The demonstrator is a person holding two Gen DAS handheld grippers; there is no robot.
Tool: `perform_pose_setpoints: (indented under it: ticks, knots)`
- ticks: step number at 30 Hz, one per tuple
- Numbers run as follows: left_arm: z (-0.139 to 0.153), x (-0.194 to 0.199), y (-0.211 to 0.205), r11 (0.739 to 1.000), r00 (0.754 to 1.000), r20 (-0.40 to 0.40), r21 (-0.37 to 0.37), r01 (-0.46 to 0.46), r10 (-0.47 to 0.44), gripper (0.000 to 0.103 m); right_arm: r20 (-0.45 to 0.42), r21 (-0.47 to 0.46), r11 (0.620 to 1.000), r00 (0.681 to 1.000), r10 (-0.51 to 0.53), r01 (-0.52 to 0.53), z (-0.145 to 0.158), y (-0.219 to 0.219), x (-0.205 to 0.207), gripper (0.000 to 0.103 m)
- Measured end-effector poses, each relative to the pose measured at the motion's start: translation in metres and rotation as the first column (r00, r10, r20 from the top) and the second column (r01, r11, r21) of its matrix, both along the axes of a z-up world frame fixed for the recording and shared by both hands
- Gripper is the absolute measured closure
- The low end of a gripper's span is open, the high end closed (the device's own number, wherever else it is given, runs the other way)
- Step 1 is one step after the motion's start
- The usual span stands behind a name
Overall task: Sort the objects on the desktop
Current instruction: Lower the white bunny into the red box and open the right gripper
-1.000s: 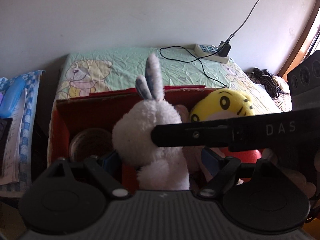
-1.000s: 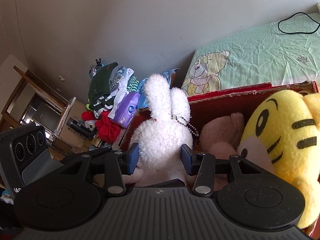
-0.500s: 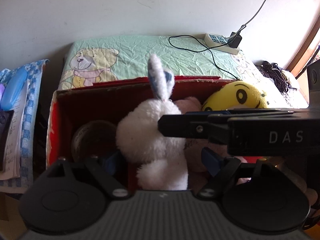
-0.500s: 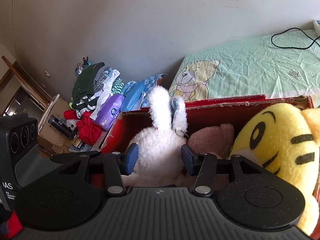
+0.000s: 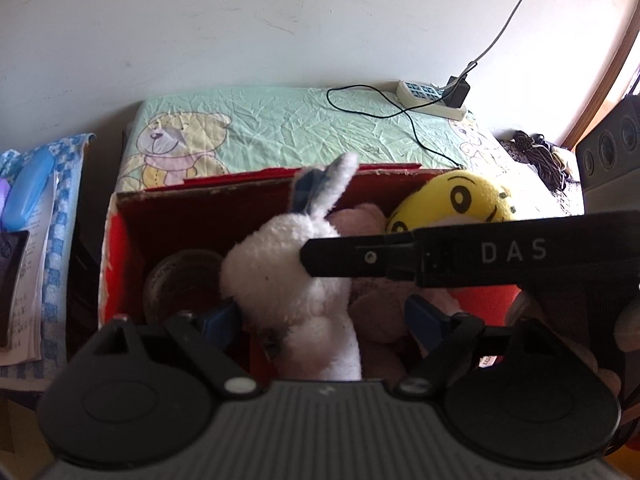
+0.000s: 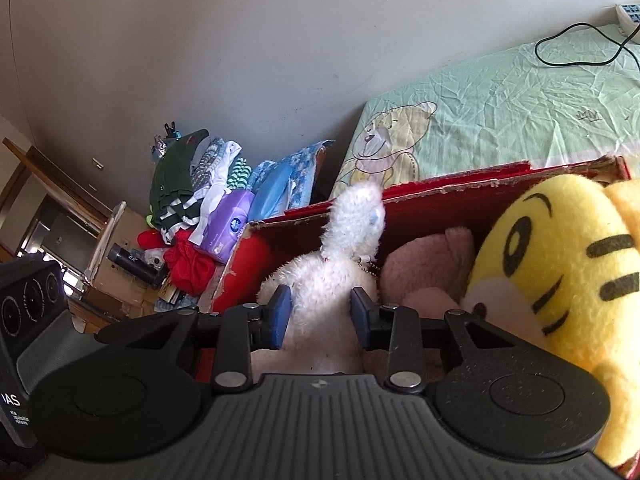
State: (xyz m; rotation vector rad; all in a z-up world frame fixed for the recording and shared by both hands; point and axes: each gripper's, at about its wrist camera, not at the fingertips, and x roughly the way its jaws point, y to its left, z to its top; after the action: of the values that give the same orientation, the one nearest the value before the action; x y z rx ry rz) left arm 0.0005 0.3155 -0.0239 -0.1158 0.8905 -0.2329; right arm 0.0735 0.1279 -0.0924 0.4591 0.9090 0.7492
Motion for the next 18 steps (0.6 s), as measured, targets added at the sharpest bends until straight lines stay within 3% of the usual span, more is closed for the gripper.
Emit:
perform_pose_setpoints:
  ticks: [5, 9, 18]
  knots:
    - [-0.002, 0.009, -0.005, 1.0, 1.0, 0.018, -0.013, 0.003, -0.003, 0.016, 0.061, -0.097, 0.994, 0.997, -0.049, 0.055, 0.001, 0.007, 0.002, 0.073]
    - [-0.009, 0.015, -0.02, 0.999, 0.999, 0.04, 0.033, 0.011, -0.012, 0.01, 0.059, -0.101, 0.991, 0.995, -0.076, 0.082, 0.0, 0.002, 0.004, 0.078]
    - [-0.006, -0.001, -0.008, 0.999, 0.998, 0.039, -0.01, 0.053, -0.052, 0.008, 0.08, -0.086, 0.994, 0.995, -0.054, 0.061, 0.003, -0.004, -0.008, 0.075]
